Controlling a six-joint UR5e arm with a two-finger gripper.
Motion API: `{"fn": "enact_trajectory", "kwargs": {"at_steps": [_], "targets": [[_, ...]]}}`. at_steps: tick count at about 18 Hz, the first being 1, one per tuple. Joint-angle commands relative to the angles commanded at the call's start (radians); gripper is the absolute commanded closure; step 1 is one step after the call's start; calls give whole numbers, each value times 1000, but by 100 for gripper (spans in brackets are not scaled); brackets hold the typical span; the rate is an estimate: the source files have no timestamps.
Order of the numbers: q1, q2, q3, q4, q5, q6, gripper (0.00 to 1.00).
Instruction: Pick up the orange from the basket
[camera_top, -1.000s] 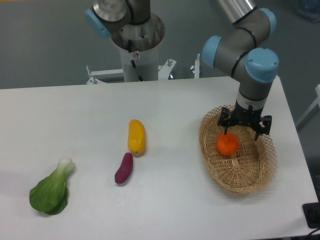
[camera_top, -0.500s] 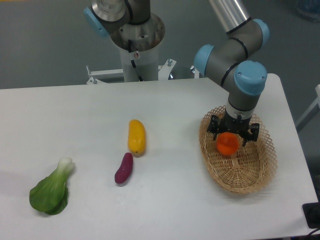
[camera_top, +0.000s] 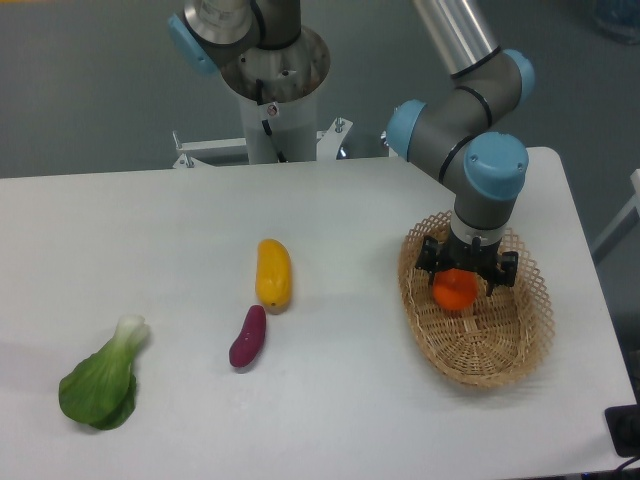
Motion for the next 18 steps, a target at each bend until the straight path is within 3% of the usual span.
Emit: {"fn": "enact_trajectory", "kwargs": {"at_steps": [6, 7, 10, 15, 18], "targets": [[0, 8, 9, 6, 0, 0, 43], [2, 14, 11, 5, 0, 2, 45], [2, 26, 26, 3, 0, 3, 46], [-2, 60, 115, -14, -12, 0, 46], [-3, 77, 150, -14, -78, -6, 45]]}}
